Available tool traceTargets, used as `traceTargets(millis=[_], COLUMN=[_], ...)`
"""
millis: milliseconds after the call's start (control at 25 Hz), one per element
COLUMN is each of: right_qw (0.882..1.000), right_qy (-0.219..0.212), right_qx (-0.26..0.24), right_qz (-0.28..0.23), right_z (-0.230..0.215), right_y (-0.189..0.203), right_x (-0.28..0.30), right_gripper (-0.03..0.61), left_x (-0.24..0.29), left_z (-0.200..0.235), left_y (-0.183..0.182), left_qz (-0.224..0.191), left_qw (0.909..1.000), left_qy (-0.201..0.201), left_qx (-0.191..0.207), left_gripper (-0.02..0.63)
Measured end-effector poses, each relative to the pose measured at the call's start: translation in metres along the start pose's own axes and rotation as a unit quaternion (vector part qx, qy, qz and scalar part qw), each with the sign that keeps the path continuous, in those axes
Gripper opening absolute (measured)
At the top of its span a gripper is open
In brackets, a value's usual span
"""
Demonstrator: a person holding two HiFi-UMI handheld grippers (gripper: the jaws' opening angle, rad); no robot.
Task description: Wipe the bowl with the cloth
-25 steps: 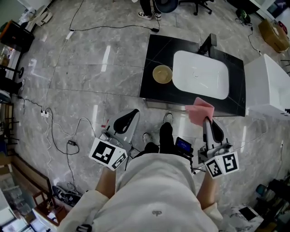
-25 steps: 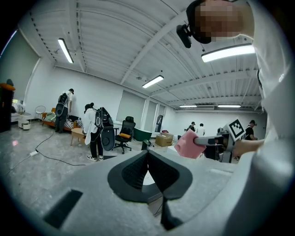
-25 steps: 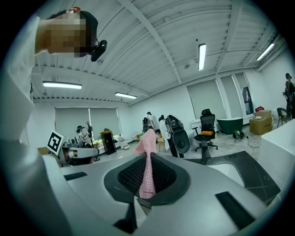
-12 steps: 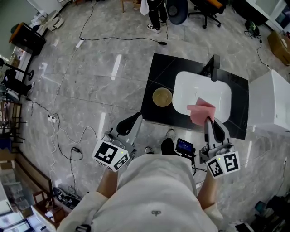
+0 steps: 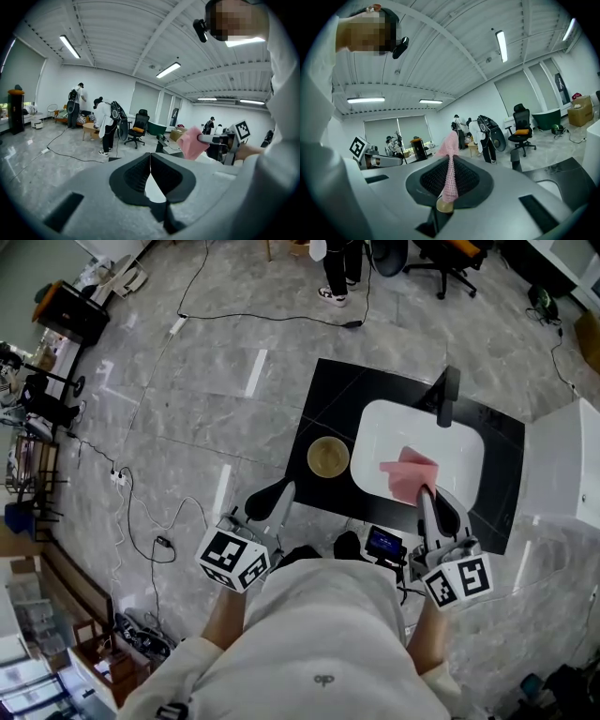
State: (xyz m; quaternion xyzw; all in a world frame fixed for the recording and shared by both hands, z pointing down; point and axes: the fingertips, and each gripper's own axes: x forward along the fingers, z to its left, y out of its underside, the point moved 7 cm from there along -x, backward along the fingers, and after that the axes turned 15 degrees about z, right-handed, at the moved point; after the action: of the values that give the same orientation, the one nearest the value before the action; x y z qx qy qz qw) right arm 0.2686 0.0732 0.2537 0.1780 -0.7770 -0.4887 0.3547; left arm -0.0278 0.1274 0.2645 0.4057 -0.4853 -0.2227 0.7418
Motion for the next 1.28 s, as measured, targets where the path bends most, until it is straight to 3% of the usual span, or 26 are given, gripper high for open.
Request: traceTargets(millis=[280, 560, 1280], right_qw=[1.0, 0.999, 0.995], right_qy=[-0.018, -0.015, 0.09], right_qx=[0.016, 0.02, 0.007], right_qz=[0.021, 0.035, 0.046], right_z=[-0.033, -0.031, 0.031], right_y=[0.002, 0.009, -0.004], right_x=[0.011, 0.027, 0.054], right_gripper=[0.015, 0.015, 0.015], left_x=[0.025, 0.039, 0.097], left_z=[-0.002, 0.022, 0.114], left_y=[-0.001, 0.012, 0.031], left_qz=[0.034, 0.057, 0.125], left_qw=[0.9989, 0.9972, 0.9863], left_qy=[-0.018, -0.016, 0.088], left_qx=[-0.027, -0.046, -0.063], left_gripper=[0.012, 0.012, 0.014])
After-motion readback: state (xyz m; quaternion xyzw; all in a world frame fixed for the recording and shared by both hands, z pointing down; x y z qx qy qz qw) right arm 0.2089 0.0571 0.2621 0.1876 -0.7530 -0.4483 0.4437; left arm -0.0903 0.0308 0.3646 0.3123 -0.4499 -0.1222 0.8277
